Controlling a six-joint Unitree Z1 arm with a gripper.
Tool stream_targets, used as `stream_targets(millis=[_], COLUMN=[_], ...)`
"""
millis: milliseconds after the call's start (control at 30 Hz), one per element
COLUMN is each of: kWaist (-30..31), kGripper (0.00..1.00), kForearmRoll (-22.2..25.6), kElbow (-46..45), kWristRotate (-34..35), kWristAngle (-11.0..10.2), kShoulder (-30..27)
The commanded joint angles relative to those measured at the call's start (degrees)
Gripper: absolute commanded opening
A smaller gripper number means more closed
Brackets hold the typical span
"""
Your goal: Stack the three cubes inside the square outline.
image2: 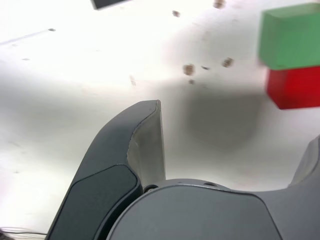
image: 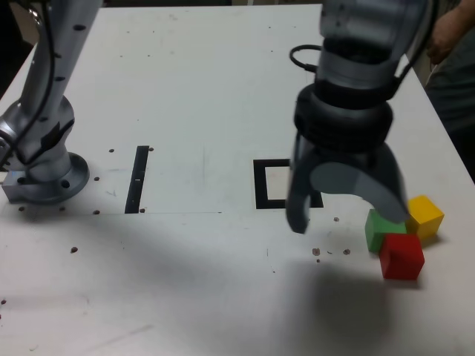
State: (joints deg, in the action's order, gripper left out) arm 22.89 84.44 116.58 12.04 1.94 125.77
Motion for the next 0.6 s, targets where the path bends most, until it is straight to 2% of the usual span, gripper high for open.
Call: stream_targets(millis=[0, 567], kWaist=[0.33, 0.84], kGripper=[0.99, 0.99], kForearmRoll=[0.49, 2.28], kElbow=[2.11, 14.70], kWristRotate=[0.37, 1.89], kWristAngle=[-0.06, 0.06], kShoulder=[1.38, 9.89])
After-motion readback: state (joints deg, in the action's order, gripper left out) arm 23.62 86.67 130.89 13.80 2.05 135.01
